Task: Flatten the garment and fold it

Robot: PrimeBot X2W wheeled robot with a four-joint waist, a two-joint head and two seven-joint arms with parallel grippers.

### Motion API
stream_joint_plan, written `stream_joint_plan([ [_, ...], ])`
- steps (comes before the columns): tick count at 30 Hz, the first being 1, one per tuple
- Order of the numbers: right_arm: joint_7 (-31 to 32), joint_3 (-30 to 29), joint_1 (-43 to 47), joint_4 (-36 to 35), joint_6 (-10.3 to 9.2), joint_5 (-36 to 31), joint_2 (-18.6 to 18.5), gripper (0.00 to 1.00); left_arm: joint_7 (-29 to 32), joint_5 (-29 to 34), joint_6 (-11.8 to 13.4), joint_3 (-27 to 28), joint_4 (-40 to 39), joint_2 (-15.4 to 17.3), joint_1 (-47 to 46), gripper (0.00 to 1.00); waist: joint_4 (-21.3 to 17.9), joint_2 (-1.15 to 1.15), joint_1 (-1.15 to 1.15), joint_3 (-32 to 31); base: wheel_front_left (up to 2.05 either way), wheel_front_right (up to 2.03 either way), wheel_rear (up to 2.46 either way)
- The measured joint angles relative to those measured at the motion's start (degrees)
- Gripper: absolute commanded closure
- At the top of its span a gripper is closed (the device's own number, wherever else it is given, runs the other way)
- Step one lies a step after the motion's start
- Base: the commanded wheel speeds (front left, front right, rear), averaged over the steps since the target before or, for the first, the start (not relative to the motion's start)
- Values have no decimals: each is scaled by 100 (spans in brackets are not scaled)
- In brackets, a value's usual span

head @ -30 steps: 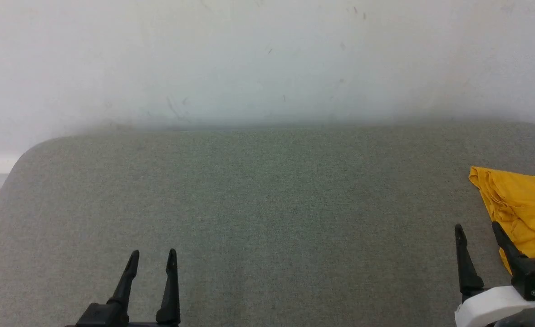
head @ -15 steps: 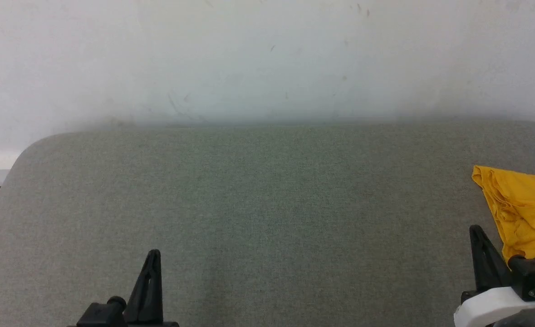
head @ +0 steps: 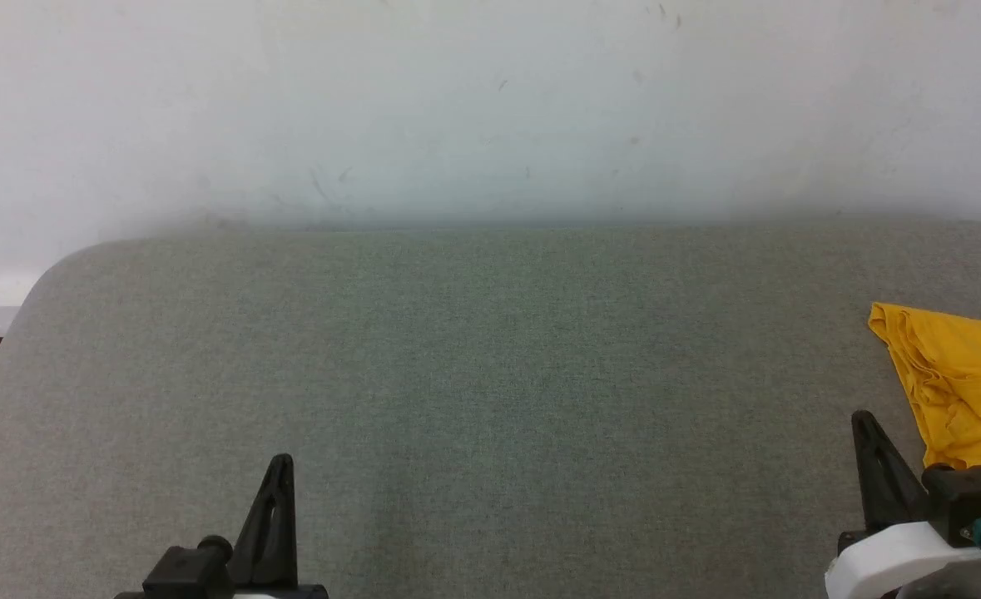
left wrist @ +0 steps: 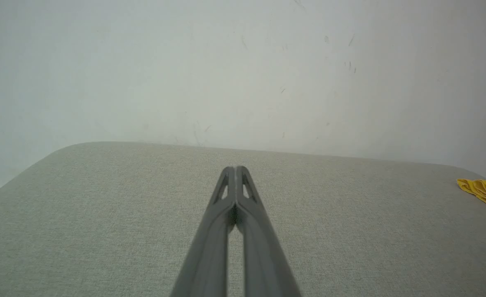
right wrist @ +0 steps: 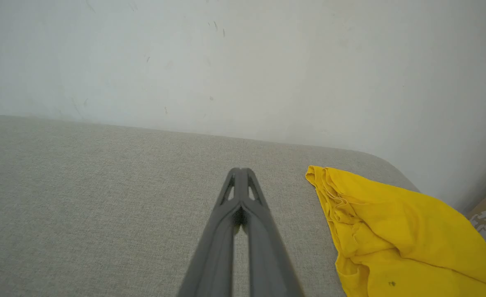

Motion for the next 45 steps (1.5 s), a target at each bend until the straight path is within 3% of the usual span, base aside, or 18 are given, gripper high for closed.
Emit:
stream_joint_plan([
  [45, 302, 311, -163, -143, 0, 53, 1, 100, 506, 605, -300, 377, 156, -298, -389, 100, 67, 0, 0, 81, 0, 0, 0],
])
